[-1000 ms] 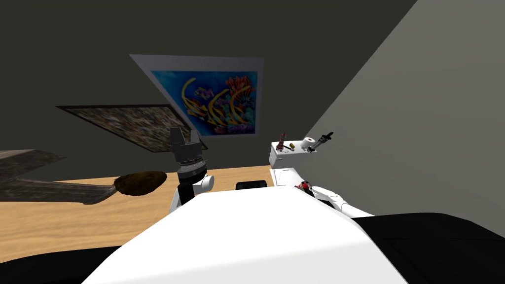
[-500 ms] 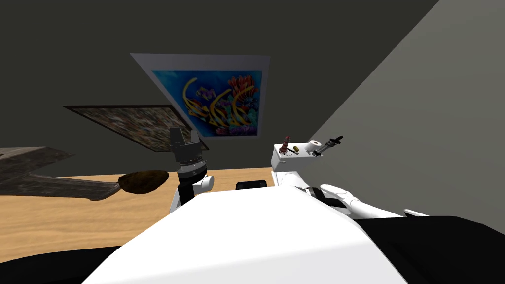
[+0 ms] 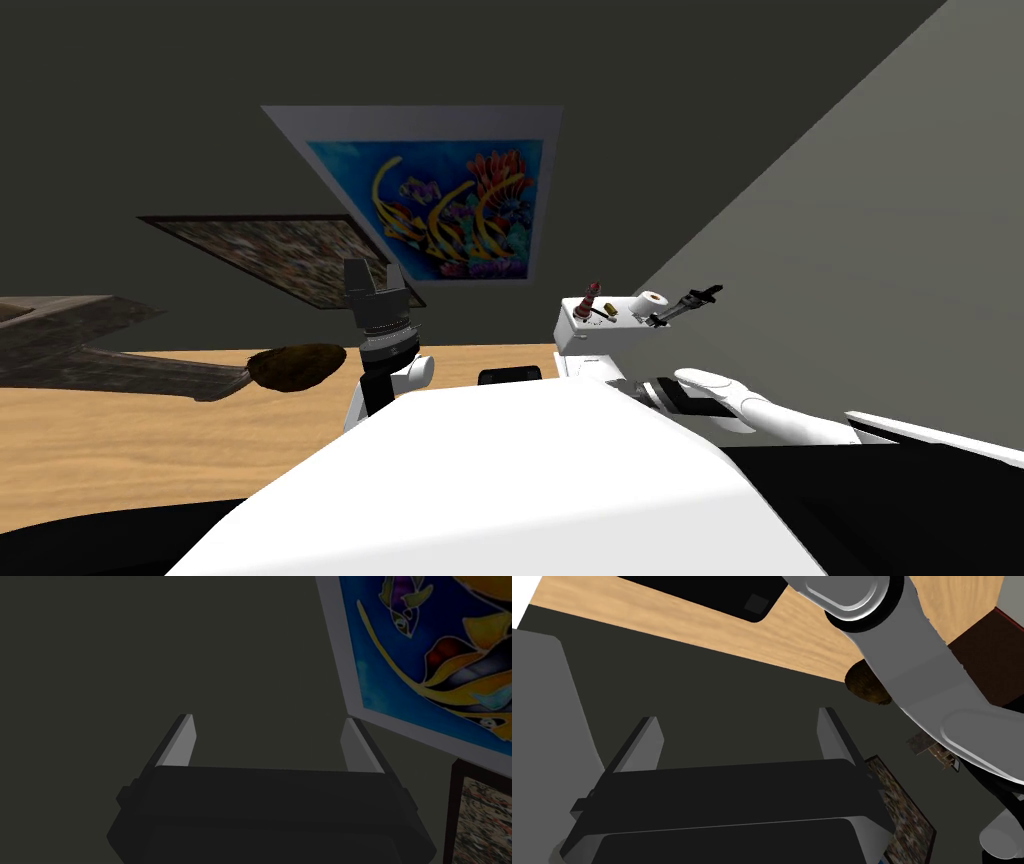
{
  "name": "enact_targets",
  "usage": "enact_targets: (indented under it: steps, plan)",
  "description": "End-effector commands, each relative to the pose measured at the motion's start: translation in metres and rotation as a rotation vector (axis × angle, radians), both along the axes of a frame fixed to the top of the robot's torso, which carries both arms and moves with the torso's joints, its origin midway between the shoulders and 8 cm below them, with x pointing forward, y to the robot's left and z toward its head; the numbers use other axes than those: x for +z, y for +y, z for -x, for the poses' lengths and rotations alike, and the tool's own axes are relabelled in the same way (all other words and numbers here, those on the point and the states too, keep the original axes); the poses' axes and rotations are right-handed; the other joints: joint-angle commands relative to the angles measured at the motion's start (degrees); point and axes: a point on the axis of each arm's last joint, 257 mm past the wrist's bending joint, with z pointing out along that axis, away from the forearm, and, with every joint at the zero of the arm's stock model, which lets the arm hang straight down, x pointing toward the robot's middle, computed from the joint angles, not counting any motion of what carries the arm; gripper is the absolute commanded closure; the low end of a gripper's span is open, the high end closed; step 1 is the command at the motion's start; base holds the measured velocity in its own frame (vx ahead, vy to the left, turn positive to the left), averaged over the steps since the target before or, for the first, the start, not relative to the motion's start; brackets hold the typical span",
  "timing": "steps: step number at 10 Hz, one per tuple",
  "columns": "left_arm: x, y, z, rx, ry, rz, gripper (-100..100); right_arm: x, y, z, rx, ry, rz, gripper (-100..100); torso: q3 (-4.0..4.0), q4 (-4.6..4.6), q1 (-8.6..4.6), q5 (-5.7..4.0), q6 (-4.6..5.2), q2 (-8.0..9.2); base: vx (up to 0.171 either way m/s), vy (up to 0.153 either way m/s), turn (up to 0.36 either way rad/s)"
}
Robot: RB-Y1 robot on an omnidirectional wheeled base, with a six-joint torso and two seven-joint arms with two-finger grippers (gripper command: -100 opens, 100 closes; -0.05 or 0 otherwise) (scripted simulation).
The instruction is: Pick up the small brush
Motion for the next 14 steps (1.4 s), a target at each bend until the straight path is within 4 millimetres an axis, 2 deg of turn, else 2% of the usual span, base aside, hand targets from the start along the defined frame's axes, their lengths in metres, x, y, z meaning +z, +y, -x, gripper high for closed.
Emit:
enact_targets:
  steps: [1,2,3,4,5,6,7,9,10,11,12,14]
  plan:
    - [0.0,0.0,0.0,0.0,0.0,0.0,0,0.006,-0.032,0.004,0.01,0.014,0.065,-100,0.0,0.0,0.0,0.0,0.0,0.0,0.105,0.03,0.046]
    - [0.0,0.0,0.0,0.0,0.0,0.0,0,0.015,-0.065,0.008,0.036,0.028,0.133,-100,0.02,0.0,-0.02,0.0,0.04,0.06,0.116,0.014,0.053]
    - [0.0,0.0,0.0,0.0,0.0,0.0,0,0.019,-0.075,0.008,0.035,0.03,0.153,-100,0.01,0.0,-0.07,-0.01,0.01,0.02,0.095,0.023,0.051]
    - [0.0,0.0,0.0,0.0,0.0,0.0,0,0.032,-0.104,0.01,0.064,0.04,0.213,-100,0.04,0.0,-0.04,-0.02,0.04,0.09,0.137,0.035,0.073]
    - [0.0,0.0,0.0,0.0,0.0,0.0,0,0.035,-0.115,0.011,0.055,0.044,0.235,-100,-0.02,-0.01,0.0,0.01,0.02,-0.03,0.115,0.036,0.037]
    - [0.0,0.0,0.0,0.0,0.0,0.0,0,0.051,-0.145,0.012,0.078,0.053,0.298,-100,0.0,-0.01,0.02,-0.02,0.04,0.03,0.108,0.058,0.062]
    - [0.0,0.0,0.0,0.0,0.0,0.0,0,0.052,-0.151,0.013,0.072,0.056,0.309,-100,0.02,0.0,0.08,0.01,0.03,0.05,0.105,0.041,0.035]
    - [0.0,0.0,0.0,0.0,0.0,0.0,0,0.087,-0.205,0.014,0.102,0.07,0.425,-100,0.0,-0.01,0.08,0.01,0.02,0.01,0.156,0.06,0.088]
    - [0.0,0.0,0.0,0.0,0.0,0.0,0,0.089,-0.209,0.015,0.096,0.072,0.435,-100,-0.1,-0.05,0.16,0.03,0.01,-0.17,0.158,0.053,0.029]
    - [0.0,0.0,0.0,0.0,0.0,0.0,0,0.106,-0.231,0.015,0.105,0.077,0.485,-100,-0.1,-0.05,0.12,0.01,0.03,-0.13,0.149,0.069,0.051]
    - [0.0,0.0,0.0,0.0,0.0,0.0,0,0.106,-0.231,0.015,0.105,0.077,0.485,-100,-0.08,-0.04,0.18,0.03,0.02,-0.11,0.113,0.046,0.021]
    - [0.0,0.0,0.0,0.0,0.0,0.0,0,0.134,-0.263,0.014,0.119,0.081,0.559,-100,-0.02,-0.02,0.13,0.01,0.03,-0.02,0.162,0.067,0.065]
